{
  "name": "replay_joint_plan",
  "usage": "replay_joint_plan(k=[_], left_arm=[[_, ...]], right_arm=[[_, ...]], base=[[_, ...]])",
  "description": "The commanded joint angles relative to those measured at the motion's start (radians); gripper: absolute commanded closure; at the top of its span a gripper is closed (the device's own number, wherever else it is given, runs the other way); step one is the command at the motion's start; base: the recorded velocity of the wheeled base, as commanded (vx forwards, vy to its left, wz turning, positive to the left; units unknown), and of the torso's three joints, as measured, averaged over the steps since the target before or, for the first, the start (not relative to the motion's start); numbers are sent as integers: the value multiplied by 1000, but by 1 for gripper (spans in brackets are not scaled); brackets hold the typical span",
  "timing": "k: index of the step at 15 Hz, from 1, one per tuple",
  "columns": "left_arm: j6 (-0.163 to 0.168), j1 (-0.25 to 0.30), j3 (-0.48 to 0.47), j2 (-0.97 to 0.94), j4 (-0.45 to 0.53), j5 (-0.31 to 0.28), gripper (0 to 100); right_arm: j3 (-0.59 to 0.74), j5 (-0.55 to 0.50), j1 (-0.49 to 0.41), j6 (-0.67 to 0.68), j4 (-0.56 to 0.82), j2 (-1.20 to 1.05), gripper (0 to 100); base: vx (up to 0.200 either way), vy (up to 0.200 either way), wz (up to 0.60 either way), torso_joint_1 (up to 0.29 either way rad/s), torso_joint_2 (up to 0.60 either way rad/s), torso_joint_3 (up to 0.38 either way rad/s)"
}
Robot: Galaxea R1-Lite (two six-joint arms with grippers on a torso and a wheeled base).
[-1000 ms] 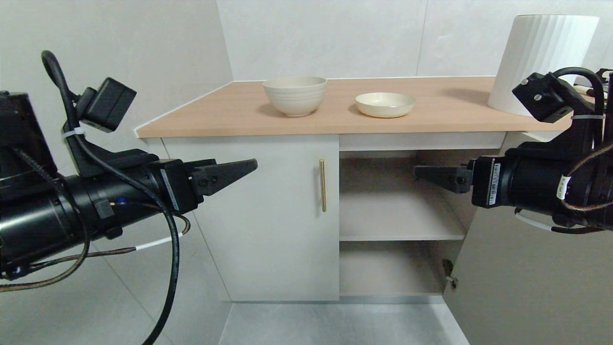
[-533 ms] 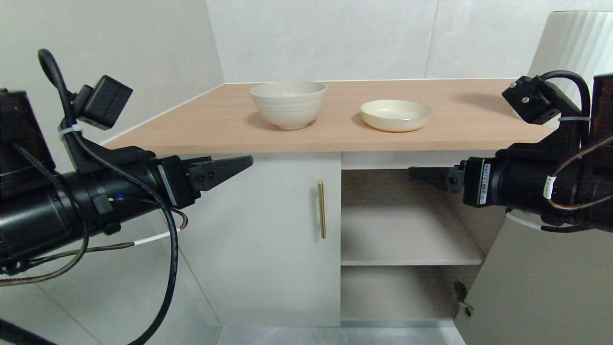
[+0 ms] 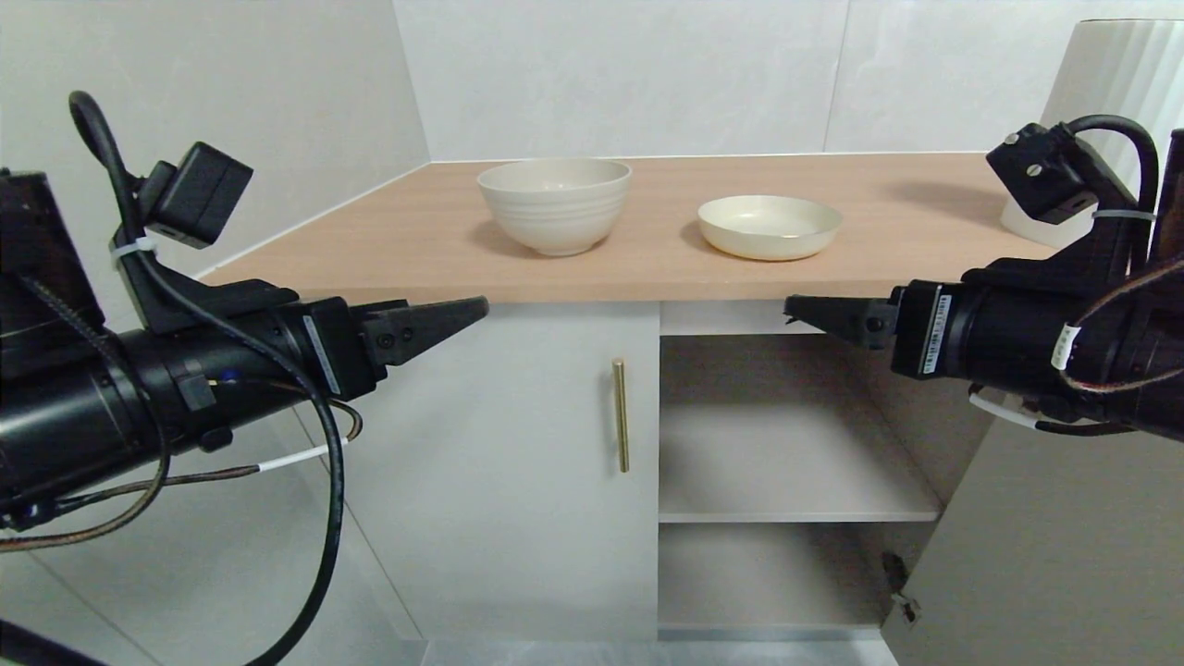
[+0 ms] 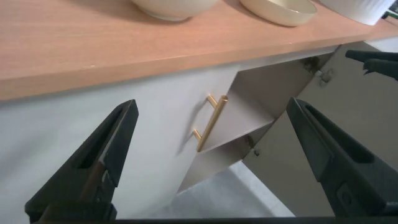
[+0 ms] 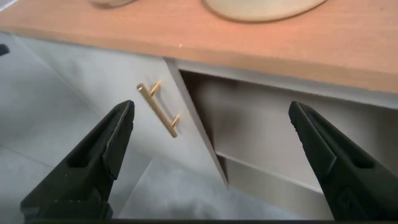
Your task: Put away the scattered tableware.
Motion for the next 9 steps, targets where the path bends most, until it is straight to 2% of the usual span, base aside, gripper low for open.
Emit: replay_joint_plan(k=[1, 5, 6, 9], left_arm=[[-1, 0, 0, 3, 1, 0, 0], [-5, 0, 0, 11, 1, -3, 0], [-5, 0, 0, 11, 3, -5, 0], [-5, 0, 0, 11, 3, -5, 0]], right_arm=[[2, 0, 0, -2, 0, -2, 0], [-4, -67, 0, 1, -24, 14, 0], [1, -87, 0, 0, -70, 18, 0], [4, -92, 0, -2, -70, 14, 0]], base=[[0, 0, 0, 0, 0, 0], [0, 0, 0, 0, 0, 0], [0, 0, 0, 0, 0, 0], [0, 0, 0, 0, 0, 0]])
